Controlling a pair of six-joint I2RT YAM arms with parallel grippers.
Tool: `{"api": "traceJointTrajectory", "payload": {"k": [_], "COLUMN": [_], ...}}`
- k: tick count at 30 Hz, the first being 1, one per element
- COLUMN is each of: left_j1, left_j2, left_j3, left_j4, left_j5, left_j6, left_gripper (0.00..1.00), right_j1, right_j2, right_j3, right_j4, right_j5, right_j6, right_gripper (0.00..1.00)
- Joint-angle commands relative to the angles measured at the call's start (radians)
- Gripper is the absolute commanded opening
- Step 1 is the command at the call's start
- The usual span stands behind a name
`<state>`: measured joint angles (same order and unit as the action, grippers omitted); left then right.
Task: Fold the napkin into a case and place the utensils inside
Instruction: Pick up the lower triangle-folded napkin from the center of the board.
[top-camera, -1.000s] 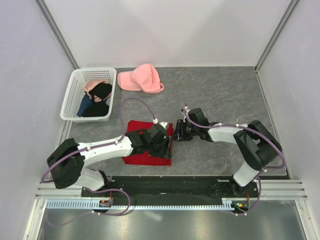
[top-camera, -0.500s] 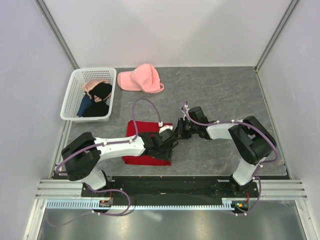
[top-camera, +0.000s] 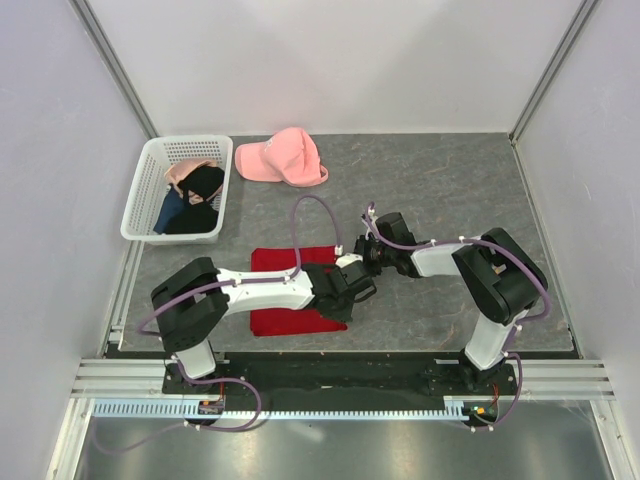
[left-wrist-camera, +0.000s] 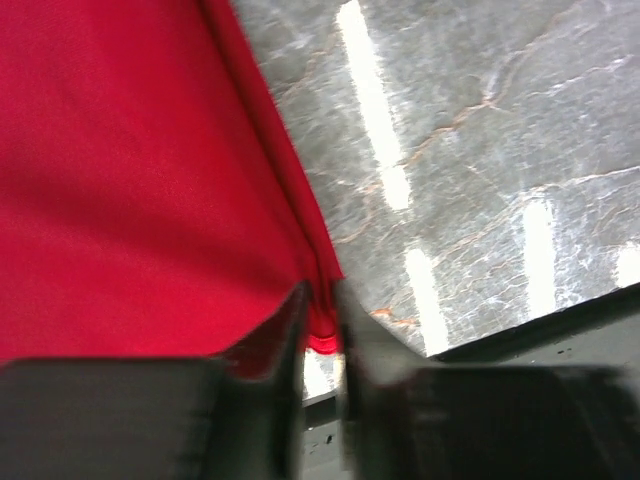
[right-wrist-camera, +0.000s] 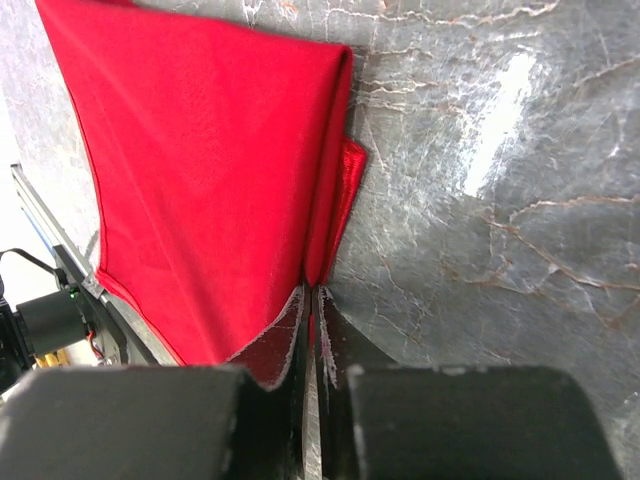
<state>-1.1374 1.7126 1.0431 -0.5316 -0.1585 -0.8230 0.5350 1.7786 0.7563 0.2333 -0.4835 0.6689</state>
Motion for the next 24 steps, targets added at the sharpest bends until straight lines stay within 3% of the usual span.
{"api": "traceJointTrajectory", "payload": {"k": [1, 2, 6, 8, 9, 10, 13, 15, 19, 24], "left_j1": [-0.019, -0.022, -0.025, -0.025, -0.025, -0.025, -0.025, -0.022, 0.001, 0.16], "left_j2": [0.028, 0.039, 0.048, 0.027, 0.013, -0.005, -0.103, -0.187, -0.324, -0.479], "left_j3": [0.073, 0.081, 0.112, 0.117, 0.114, 0.109, 0.086, 0.071, 0.02, -0.07], "left_j4": [-0.041, -0.048, -0.071, -0.074, -0.074, -0.073, -0.073, -0.073, -0.073, -0.048], "left_j5": [-0.041, -0.047, -0.058, -0.061, -0.059, -0.056, -0.052, -0.053, -0.05, 0.026], "left_j6": [-0.021, -0.022, -0.021, -0.025, -0.025, -0.024, -0.019, -0.016, -0.005, 0.01], "left_gripper": [0.08, 0.02, 0.02, 0.16, 0.27, 0.44, 0.57, 0.58, 0.59, 0.6], "right_j1": [-0.012, -0.015, -0.02, -0.024, -0.029, -0.03, -0.038, -0.038, -0.033, 0.063], "right_j2": [0.036, 0.041, 0.041, 0.039, 0.036, 0.032, -0.008, -0.05, -0.14, -0.29], "right_j3": [0.018, 0.02, 0.021, 0.023, 0.025, 0.029, 0.012, -0.006, -0.102, -0.218], "right_j4": [-0.002, -0.003, -0.009, -0.028, -0.038, -0.069, -0.11, -0.144, -0.172, -0.175], "right_j5": [0.023, 0.025, 0.028, 0.028, 0.026, 0.025, 0.026, 0.02, -0.007, 0.012], "right_j6": [-0.025, -0.026, -0.038, -0.054, -0.064, -0.087, -0.115, -0.132, -0.12, -0.068], "right_gripper": [0.06, 0.04, 0.0, 0.0, 0.01, 0.03, 0.2, 0.32, 0.42, 0.57]}}
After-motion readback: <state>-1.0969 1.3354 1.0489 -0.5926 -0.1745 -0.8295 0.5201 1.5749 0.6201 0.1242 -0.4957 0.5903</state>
